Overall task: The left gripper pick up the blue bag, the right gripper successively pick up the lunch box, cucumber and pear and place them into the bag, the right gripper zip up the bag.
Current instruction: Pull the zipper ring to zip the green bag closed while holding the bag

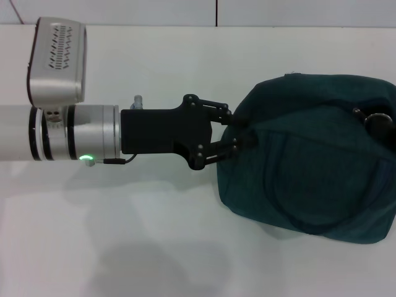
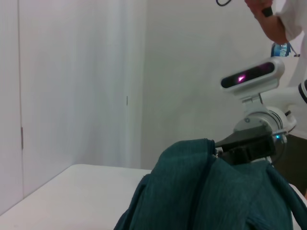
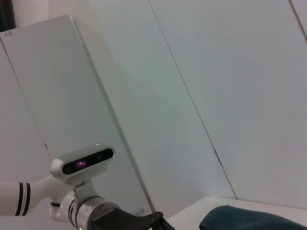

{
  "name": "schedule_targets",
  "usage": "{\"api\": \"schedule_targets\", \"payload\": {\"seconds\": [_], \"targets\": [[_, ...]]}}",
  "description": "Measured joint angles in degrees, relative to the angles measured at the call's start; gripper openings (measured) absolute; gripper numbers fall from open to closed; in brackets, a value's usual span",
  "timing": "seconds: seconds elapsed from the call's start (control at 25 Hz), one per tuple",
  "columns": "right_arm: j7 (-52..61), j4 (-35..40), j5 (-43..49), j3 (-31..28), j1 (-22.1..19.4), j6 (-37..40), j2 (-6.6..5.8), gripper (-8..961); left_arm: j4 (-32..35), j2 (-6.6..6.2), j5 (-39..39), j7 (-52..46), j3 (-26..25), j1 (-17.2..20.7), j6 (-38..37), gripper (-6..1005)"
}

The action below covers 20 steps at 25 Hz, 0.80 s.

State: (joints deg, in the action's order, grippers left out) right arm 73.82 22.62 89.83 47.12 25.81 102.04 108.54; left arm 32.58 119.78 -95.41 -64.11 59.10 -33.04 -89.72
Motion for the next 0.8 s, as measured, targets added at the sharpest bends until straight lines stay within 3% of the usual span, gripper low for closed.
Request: {"api": "schedule_targets", "payload": {"seconds": [0.04,0.24,0.56,0.8], "targets": [[0.01,0.00,-0.01,-0.05,0.01,0.00,0.00,6,0.00,-0.03,0.06,0.07,0.08,0.00,0.01,480],[0.10,0.08,-0.13,-0.11,0.03,0.00,-0.01,6,0.01,-0.13,0.08,0.77,0.08,0.00,0.04,265],[0.32,0.21,-0.51,-0.11,0.12,0.68,-0.01,7,-0.28,0.07,0.56,2.97,-0.17,0.23,0.09,70],[0.43,0.26,-1.19,-0.44,0.06,2.12,-0.25,7,-1.20,-0.15,2.64,2.98,-0.44,0.35,0.16,37]]}}
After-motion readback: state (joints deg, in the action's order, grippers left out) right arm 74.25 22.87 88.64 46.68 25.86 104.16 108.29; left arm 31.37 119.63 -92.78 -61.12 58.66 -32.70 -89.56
